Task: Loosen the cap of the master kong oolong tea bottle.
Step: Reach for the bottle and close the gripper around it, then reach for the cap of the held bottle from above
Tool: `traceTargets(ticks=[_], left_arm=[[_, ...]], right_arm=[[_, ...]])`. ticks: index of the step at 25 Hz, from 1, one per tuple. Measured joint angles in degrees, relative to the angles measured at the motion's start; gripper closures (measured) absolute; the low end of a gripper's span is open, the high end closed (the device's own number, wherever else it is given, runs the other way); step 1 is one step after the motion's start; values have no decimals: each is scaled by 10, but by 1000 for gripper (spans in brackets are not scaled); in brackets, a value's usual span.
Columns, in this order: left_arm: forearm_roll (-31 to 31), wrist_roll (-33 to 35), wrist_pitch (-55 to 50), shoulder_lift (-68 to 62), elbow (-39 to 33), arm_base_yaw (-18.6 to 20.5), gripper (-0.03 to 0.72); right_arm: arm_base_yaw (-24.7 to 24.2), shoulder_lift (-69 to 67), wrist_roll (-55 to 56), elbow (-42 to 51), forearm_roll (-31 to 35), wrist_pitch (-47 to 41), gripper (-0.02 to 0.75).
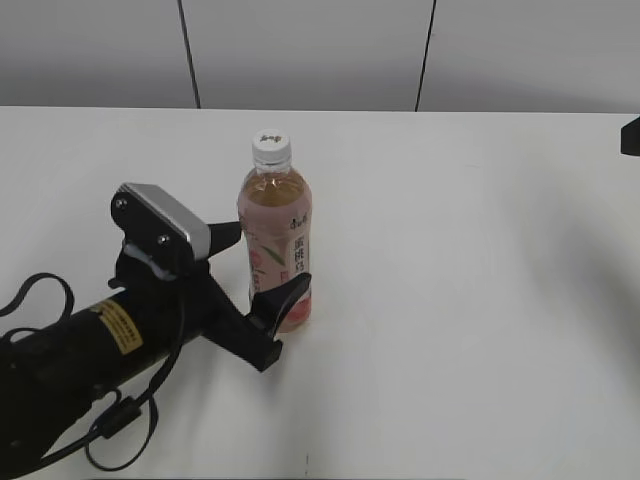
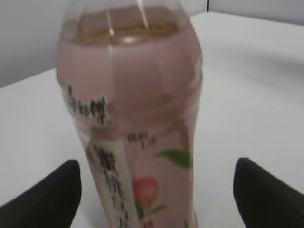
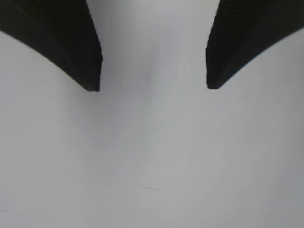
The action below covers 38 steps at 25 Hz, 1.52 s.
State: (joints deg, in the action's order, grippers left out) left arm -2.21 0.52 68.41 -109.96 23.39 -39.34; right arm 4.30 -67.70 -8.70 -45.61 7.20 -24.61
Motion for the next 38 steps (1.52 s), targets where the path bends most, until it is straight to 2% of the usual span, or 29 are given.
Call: traceTargets(ticks=[9, 11, 14, 19, 23, 26, 32, 38], left_arm=[[5, -5, 6, -19, 81, 0, 102], [5, -5, 6, -28, 86, 0, 133], [10, -5, 6, -31, 86, 0, 260], [10, -5, 6, -31, 86, 0, 263], [8, -5, 6, -31, 86, 0, 263], [0, 2, 6, -31, 87, 0, 263], [-43, 22, -10, -20, 87, 0, 263], [-44, 31, -67, 21, 86, 0, 263]], right_arm=[[0, 0, 0, 0, 0, -2, 219], [0, 0, 0, 0, 0, -2, 219], [0, 0, 0, 0, 1, -2, 219], [0, 0, -14, -5, 4, -19, 238], [11, 0, -45, -42, 13, -81, 253], [31, -6, -73, -100, 49, -144, 256], [108, -56, -87, -226, 128, -285, 255], [169, -140, -74, -322, 187, -389, 256]])
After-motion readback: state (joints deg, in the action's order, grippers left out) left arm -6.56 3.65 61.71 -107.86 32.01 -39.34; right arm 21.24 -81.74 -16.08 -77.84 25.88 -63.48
